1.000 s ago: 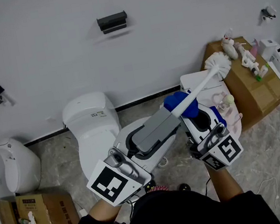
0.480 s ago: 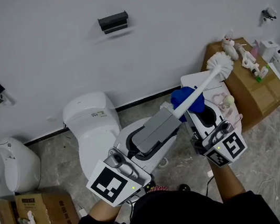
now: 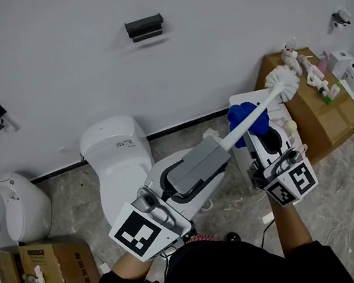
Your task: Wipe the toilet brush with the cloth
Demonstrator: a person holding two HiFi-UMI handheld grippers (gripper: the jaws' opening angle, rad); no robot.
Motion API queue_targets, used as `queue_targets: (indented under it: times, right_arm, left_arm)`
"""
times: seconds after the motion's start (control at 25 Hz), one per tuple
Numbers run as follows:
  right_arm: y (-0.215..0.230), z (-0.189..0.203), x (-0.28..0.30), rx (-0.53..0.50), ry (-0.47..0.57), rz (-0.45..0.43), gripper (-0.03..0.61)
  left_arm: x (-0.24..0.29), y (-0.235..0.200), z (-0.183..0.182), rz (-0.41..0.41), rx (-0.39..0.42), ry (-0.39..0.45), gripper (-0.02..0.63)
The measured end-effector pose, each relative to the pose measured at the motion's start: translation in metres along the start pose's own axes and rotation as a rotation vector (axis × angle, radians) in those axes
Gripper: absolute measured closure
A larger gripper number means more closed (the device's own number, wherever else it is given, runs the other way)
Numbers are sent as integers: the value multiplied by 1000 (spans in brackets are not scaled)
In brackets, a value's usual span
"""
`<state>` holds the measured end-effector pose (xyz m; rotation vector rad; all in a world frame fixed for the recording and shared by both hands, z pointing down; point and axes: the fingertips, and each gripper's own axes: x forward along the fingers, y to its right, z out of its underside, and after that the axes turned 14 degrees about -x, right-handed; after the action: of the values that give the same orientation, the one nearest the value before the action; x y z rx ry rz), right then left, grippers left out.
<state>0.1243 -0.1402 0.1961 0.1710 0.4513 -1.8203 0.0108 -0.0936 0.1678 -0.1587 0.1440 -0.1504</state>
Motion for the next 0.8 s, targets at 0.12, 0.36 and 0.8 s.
queue_targets:
  times: [0.12, 0.36, 0.8]
  right_arm:
    - [5, 0, -1, -8, -3, 11, 503]
    - [16, 2, -2, -20, -9, 35, 503]
    - [35, 5, -6, -31, -23, 79, 503]
  left_arm:
    - [0, 0, -1, 4, -1, 7, 430]
    - [1, -1, 1, 9, 5, 3, 430]
    - [0, 0, 2, 19, 8, -3, 430]
